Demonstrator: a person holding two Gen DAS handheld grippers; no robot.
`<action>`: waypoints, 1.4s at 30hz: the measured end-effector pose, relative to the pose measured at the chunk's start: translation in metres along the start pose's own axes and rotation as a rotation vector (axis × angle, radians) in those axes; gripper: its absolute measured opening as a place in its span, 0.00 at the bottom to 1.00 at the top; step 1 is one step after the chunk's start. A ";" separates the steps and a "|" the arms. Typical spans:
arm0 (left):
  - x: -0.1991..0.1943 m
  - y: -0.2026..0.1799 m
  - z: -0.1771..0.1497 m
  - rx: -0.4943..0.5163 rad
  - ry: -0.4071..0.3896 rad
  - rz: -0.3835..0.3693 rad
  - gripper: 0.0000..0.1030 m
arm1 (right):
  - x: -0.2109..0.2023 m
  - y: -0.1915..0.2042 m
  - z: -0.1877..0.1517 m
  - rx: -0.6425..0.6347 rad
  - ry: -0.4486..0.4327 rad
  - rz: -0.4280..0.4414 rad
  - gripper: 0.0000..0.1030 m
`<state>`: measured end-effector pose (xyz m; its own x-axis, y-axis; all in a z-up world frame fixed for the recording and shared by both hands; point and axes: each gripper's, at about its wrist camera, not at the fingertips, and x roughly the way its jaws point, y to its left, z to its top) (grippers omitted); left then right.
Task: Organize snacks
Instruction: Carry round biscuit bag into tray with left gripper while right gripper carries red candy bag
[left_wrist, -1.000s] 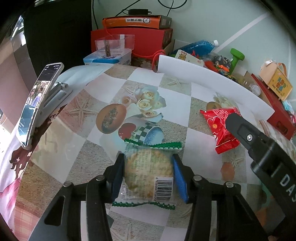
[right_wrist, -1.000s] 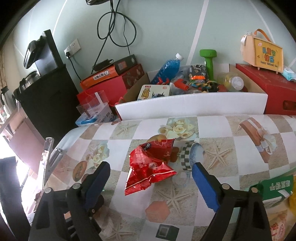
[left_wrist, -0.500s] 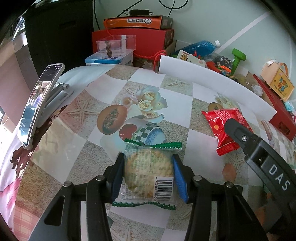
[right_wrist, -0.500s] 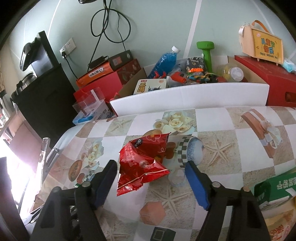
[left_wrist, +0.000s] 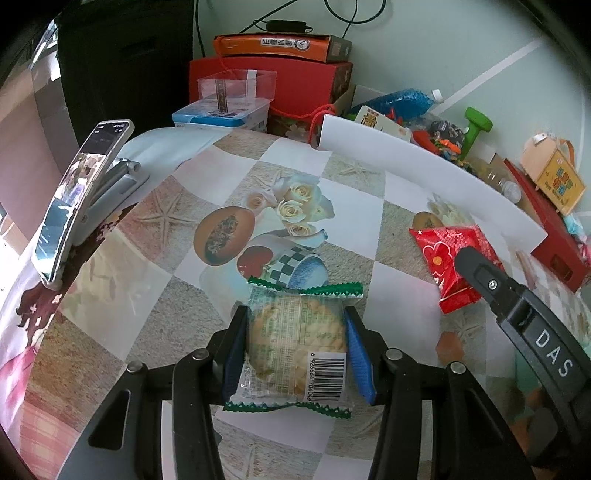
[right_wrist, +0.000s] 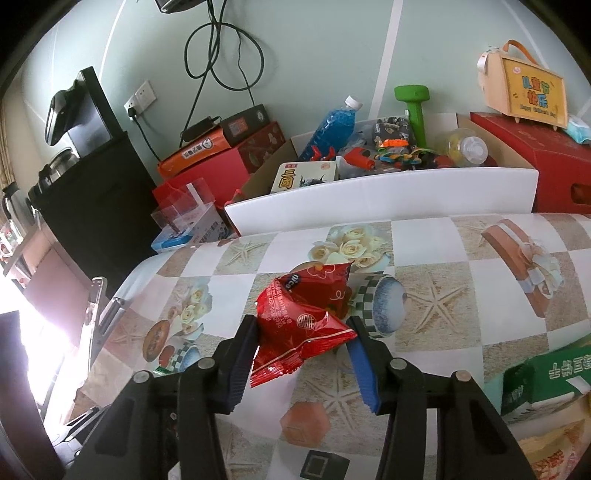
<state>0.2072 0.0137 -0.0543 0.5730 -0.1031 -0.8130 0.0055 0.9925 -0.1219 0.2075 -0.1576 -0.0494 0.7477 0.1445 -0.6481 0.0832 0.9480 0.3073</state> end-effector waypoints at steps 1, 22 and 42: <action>-0.001 0.000 0.000 -0.002 -0.003 0.000 0.50 | -0.001 0.000 0.000 -0.001 -0.003 0.002 0.50; -0.060 -0.023 0.011 0.028 -0.104 -0.057 0.50 | -0.075 0.004 0.001 -0.017 -0.109 0.006 0.50; -0.145 -0.077 -0.011 0.179 -0.177 -0.120 0.50 | -0.198 -0.022 -0.008 0.042 -0.187 -0.083 0.50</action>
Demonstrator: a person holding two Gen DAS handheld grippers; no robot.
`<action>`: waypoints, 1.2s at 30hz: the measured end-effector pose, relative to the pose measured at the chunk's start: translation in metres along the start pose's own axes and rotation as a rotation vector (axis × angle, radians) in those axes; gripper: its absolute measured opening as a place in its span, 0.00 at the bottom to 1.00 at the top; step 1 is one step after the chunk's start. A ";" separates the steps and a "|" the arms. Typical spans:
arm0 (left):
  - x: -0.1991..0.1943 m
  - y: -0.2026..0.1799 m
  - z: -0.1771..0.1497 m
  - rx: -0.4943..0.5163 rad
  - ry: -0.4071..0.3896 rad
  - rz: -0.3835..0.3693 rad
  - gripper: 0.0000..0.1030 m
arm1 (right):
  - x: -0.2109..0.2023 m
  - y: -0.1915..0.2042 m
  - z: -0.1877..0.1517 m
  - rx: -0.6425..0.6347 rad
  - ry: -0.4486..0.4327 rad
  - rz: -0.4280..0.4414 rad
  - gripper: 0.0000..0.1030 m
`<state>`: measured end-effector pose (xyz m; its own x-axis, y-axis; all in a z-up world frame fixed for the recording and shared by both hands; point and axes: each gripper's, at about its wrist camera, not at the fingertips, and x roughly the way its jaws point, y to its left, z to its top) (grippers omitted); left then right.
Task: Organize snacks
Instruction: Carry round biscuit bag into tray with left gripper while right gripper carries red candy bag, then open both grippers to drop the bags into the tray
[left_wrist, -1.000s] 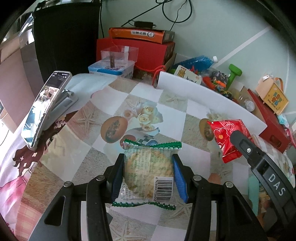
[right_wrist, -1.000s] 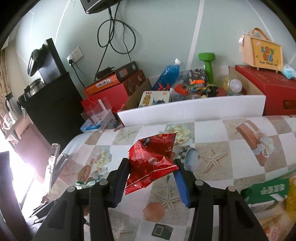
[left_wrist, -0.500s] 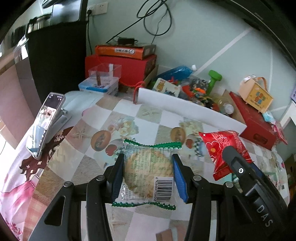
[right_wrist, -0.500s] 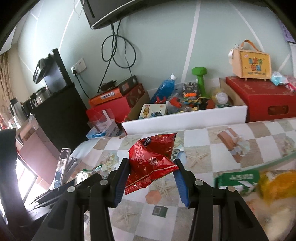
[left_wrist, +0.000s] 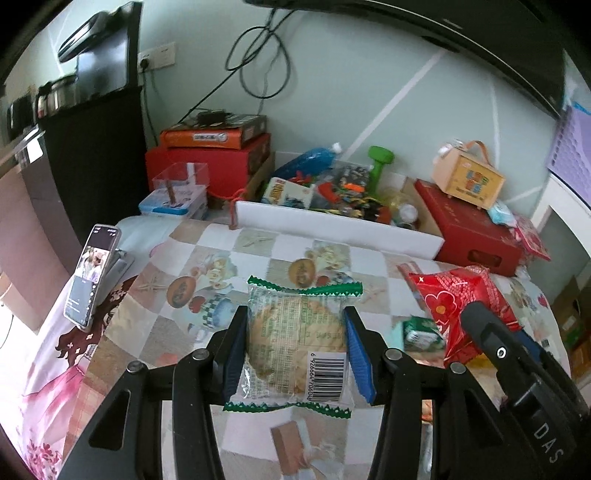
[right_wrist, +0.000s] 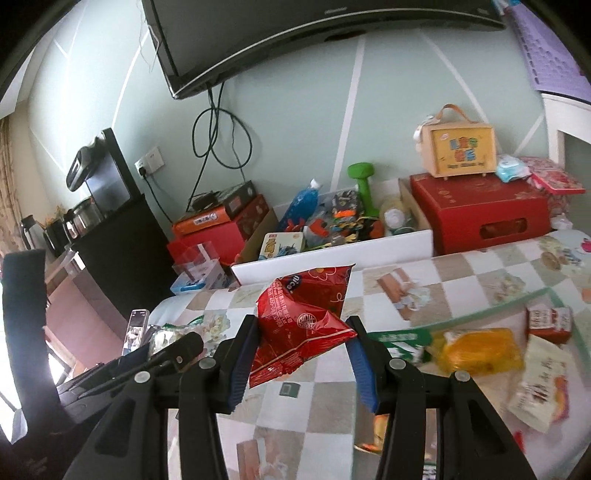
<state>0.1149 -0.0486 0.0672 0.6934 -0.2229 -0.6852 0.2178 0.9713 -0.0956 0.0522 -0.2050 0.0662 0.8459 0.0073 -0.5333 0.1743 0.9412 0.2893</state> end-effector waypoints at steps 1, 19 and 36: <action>-0.003 -0.004 -0.002 0.008 0.001 -0.008 0.50 | -0.006 -0.004 -0.001 0.004 -0.004 -0.012 0.50; -0.013 -0.130 -0.058 0.288 0.097 -0.214 0.50 | -0.079 -0.114 -0.046 0.107 0.051 -0.279 0.50; 0.021 -0.142 -0.081 0.237 0.236 -0.275 0.57 | -0.059 -0.136 -0.064 0.127 0.174 -0.326 0.51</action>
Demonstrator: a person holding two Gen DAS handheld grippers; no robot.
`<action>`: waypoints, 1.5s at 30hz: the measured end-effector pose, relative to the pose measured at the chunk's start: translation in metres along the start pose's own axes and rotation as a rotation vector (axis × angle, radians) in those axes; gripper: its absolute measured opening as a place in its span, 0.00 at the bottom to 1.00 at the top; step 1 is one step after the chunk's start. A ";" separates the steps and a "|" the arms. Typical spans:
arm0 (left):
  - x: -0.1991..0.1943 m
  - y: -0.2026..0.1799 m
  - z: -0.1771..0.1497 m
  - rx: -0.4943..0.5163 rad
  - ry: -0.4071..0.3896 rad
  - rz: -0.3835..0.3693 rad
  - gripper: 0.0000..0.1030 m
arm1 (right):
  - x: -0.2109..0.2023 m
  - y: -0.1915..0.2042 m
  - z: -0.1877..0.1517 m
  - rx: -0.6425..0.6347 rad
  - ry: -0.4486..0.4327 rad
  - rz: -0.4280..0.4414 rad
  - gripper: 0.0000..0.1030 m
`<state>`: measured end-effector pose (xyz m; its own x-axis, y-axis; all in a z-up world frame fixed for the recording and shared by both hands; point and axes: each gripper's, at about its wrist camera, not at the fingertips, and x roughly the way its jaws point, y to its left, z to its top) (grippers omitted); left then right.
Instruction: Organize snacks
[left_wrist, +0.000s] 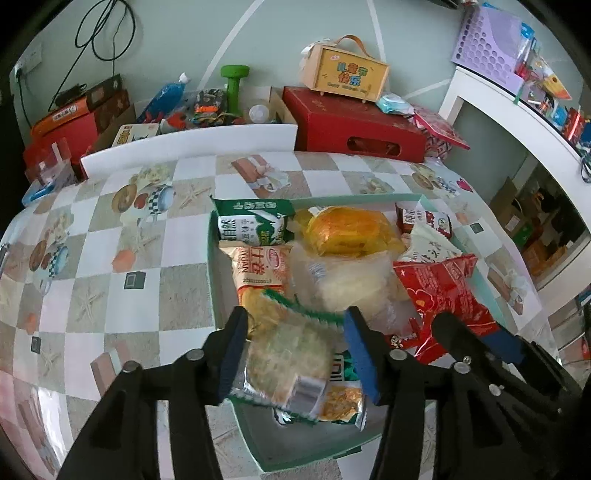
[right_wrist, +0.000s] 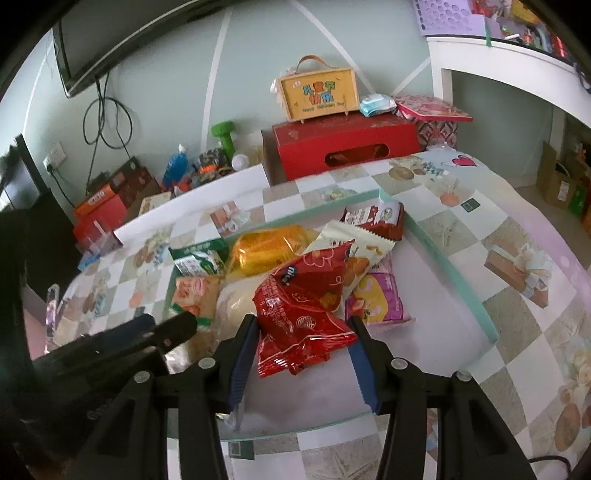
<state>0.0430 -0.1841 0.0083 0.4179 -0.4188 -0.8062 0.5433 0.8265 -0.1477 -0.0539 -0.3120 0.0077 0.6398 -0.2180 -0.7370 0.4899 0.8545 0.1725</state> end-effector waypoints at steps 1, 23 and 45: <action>-0.001 0.002 0.000 -0.004 -0.002 -0.002 0.58 | 0.001 0.000 0.000 -0.001 0.003 -0.002 0.51; -0.030 0.061 -0.033 -0.119 -0.033 0.236 1.00 | -0.002 0.009 -0.016 -0.063 0.031 -0.047 1.00; -0.046 0.087 -0.090 -0.211 0.051 0.344 1.00 | -0.008 0.040 -0.051 -0.218 0.065 -0.077 1.00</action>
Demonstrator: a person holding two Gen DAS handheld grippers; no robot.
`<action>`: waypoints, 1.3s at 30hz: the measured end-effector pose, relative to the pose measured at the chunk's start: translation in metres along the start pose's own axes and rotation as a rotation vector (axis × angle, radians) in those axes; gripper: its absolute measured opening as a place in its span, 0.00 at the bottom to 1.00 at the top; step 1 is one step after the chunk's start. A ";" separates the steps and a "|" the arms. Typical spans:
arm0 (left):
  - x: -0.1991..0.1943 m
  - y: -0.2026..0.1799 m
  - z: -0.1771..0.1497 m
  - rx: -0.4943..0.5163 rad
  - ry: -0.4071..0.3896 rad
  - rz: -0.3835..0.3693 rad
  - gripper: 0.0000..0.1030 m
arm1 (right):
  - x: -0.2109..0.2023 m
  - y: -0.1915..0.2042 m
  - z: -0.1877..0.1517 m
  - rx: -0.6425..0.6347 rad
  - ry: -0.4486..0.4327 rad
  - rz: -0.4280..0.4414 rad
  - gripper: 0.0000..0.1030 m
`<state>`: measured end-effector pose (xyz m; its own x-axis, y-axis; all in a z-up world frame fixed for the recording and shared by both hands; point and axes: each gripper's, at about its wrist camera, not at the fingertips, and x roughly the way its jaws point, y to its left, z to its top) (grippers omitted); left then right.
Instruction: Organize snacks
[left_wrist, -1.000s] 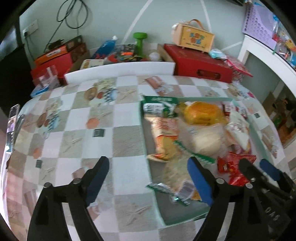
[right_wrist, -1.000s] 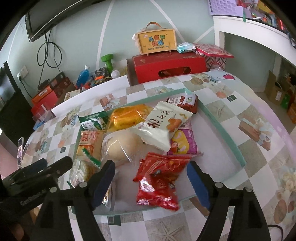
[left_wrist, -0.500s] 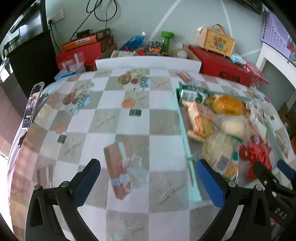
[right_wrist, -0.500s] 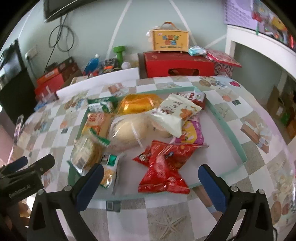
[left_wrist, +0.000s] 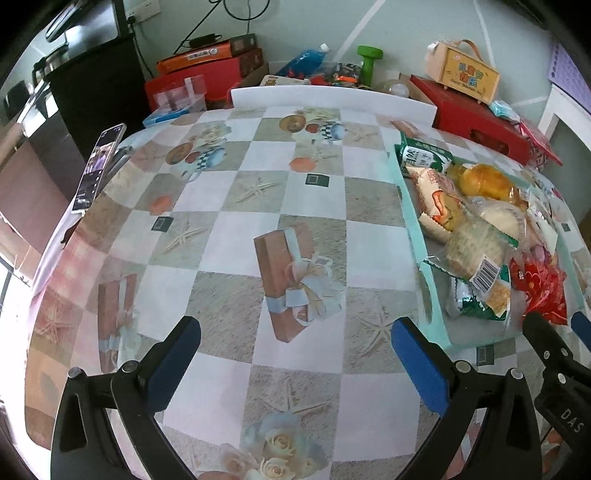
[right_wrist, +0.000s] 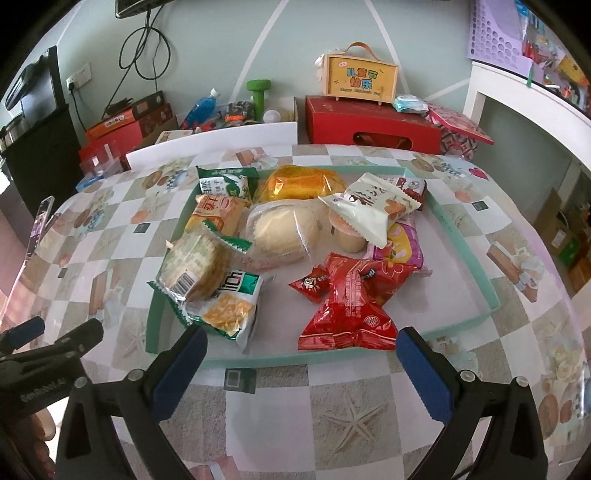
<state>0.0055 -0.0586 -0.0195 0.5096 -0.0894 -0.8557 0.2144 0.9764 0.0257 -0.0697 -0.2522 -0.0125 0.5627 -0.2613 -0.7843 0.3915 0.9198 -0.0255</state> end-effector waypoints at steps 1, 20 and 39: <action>0.000 0.000 0.000 -0.003 0.000 0.003 1.00 | -0.001 0.000 0.000 0.001 -0.001 -0.001 1.00; 0.008 0.004 0.001 -0.023 0.025 0.047 1.00 | 0.001 -0.007 0.001 -0.008 -0.006 -0.006 1.00; 0.017 0.005 0.003 -0.009 0.016 0.058 1.00 | 0.005 -0.009 0.003 -0.014 -0.012 -0.009 1.00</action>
<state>0.0179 -0.0556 -0.0324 0.5080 -0.0297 -0.8609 0.1772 0.9816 0.0707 -0.0685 -0.2630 -0.0143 0.5678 -0.2732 -0.7765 0.3865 0.9214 -0.0416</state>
